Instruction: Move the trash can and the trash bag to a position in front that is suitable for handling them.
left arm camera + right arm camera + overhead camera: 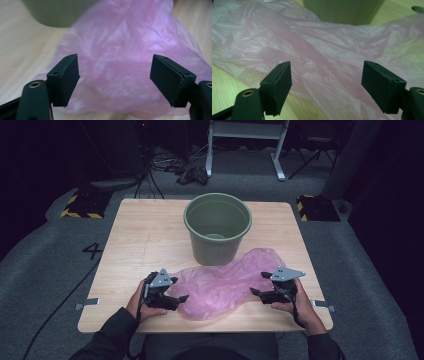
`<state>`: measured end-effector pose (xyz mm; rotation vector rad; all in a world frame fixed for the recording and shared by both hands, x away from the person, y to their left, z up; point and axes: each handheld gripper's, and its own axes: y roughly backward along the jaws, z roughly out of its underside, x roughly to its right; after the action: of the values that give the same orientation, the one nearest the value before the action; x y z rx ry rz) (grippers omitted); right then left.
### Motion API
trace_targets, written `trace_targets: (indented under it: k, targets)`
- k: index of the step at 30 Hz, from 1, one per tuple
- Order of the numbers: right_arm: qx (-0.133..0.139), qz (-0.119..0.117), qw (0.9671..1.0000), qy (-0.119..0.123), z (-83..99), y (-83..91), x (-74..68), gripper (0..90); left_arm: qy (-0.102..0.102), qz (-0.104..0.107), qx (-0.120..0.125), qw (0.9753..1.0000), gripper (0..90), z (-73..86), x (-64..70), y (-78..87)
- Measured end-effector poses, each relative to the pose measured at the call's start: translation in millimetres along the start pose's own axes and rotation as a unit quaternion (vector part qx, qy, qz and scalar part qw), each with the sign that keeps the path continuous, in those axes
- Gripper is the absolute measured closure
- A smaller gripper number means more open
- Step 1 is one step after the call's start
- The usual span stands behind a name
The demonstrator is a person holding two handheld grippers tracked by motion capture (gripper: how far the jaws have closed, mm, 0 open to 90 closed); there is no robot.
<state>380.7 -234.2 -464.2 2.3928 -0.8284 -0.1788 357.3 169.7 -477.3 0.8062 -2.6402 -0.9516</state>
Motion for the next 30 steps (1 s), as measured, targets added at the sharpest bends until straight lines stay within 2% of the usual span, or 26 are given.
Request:
trace_targets:
  k: [4,9,12,17,19,30]
  targets:
    - [-0.002,-0.015,0.9996,0.023,-0.7,1.1,-3.7,27.0,0.003,-0.013,-0.033,0.9994,24.0,5.3,-4.6,-15.5]
    - [0.012,-0.012,0.9995,0.028,-1.2,-2.8,-6.9,27.8,0.011,-0.029,-0.048,0.9984,23.4,10.7,-14.8,-20.6]
    - [0.012,-0.015,0.9995,0.026,0.5,-8.7,-7.9,28.0,0.018,-0.029,-0.048,0.9983,22.5,12.2,-20.0,-20.1]
    - [-0.013,-0.025,0.9993,0.025,7.6,-30.1,-9.8,27.8,0.02,-0.035,-0.042,0.9983,21.6,14.6,-32.3,-18.4]
    - [-0.024,-0.021,0.999,0.032,9.3,-35.2,-9.8,27.4,0.02,-0.035,-0.039,0.9984,21.4,14.3,-35.2,-19.4]
    - [-0.039,-0.018,0.9988,0.023,15.4,-42.6,-1.9,26.6,0.02,-0.035,-0.036,0.9986,20.6,7.3,-47.9,-28.7]
